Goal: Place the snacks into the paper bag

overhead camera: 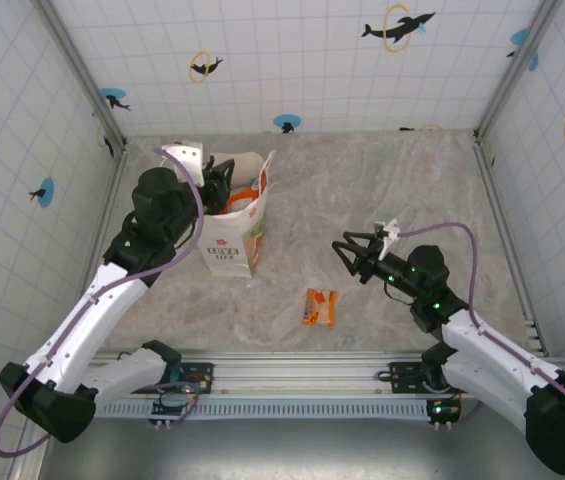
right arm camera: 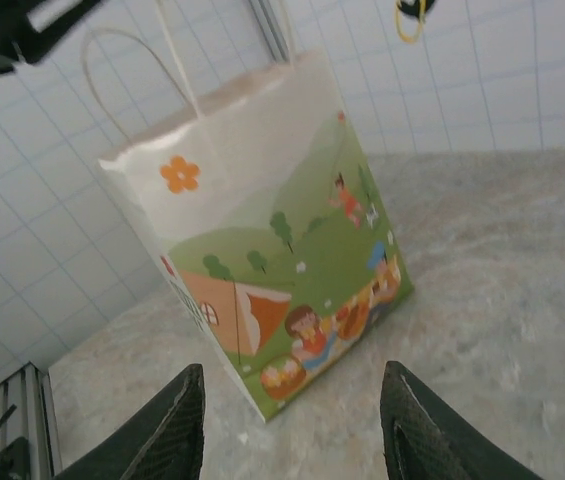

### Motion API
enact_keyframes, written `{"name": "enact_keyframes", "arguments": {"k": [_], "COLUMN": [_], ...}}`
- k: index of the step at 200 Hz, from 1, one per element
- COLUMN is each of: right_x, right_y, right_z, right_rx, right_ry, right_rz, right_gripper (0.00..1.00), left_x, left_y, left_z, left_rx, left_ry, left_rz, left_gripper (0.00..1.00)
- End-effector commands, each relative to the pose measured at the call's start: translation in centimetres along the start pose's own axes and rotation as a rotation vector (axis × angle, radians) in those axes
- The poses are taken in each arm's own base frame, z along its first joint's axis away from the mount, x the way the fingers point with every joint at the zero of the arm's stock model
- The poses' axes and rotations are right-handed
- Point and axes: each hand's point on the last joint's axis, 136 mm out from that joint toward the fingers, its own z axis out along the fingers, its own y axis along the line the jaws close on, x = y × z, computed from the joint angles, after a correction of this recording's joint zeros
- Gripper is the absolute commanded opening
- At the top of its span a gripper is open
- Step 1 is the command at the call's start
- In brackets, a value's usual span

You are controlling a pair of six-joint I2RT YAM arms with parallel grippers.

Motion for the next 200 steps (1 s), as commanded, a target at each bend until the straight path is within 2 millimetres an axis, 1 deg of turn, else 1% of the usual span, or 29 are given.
{"name": "enact_keyframes", "arguments": {"k": [1, 23, 28, 31, 37, 41, 45, 62, 78, 96, 110, 128, 142, 167, 171, 200], "right_x": [1.2, 3.8, 4.4, 4.8, 5.6, 6.0, 6.9, 9.0, 10.5, 12.0, 13.2, 14.4, 15.1, 16.2, 16.3, 17.4], "right_y": [-0.3, -1.4, -1.6, -1.7, -2.0, -2.1, -2.2, -2.5, -2.4, -2.3, -2.3, -2.1, -1.9, -2.1, -1.6, -1.2], "right_z": [0.2, -0.2, -0.4, -0.5, -0.8, -0.9, -1.2, -2.2, -2.9, -3.3, -3.5, -3.5, -3.3, -2.7, -2.6, -1.9], "right_rx": [0.038, 0.102, 0.118, 0.128, 0.148, 0.156, 0.173, 0.215, 0.232, 0.243, 0.259, 0.265, 0.265, 0.273, 0.244, 0.215], "right_ry": [0.104, 0.215, 0.243, 0.26, 0.295, 0.312, 0.35, 0.426, 0.476, 0.524, 0.559, 0.608, 0.64, 0.674, 0.691, 0.745], "right_rz": [0.066, 0.157, 0.183, 0.199, 0.231, 0.245, 0.266, 0.344, 0.403, 0.468, 0.502, 0.518, 0.521, 0.529, 0.544, 0.571], "right_gripper": [0.49, 0.48, 0.48, 0.47, 0.47, 0.47, 0.47, 0.46, 0.45, 0.45, 0.46, 0.46, 0.46, 0.48, 0.48, 0.49], "left_x": [2.4, 5.4, 5.6, 6.8, 8.0, 8.6, 9.1, 11.1, 13.1, 16.0, 18.5, 20.8, 21.6, 22.3, 22.2, 22.7], "left_y": [-3.1, -4.5, -4.7, -4.7, -4.8, -5.1, -5.3, -6.7, -7.5, -8.1, -8.2, -8.3, -8.3, -8.6, -8.6, -8.7], "left_z": [-0.8, -1.7, -2.0, -2.0, -2.2, -2.5, -2.6, -3.5, -4.1, -4.5, -4.8, -5.0, -5.0, -4.8, -4.8, -4.7], "left_rx": [0.197, 0.294, 0.31, 0.315, 0.329, 0.343, 0.359, 0.426, 0.454, 0.465, 0.456, 0.445, 0.442, 0.453, 0.454, 0.458], "left_ry": [0.087, 0.162, 0.169, 0.197, 0.226, 0.241, 0.252, 0.289, 0.336, 0.421, 0.494, 0.561, 0.577, 0.572, 0.57, 0.578], "left_rz": [-0.007, -0.009, -0.01, -0.015, -0.019, -0.025, -0.033, -0.037, -0.02, 0.015, 0.05, 0.071, 0.058, 0.045, 0.045, 0.033], "left_gripper": [0.49, 0.5, 0.5, 0.5, 0.5, 0.5, 0.49, 0.48, 0.48, 0.49, 0.5, 0.5, 0.5, 0.5, 0.49, 0.49]}}
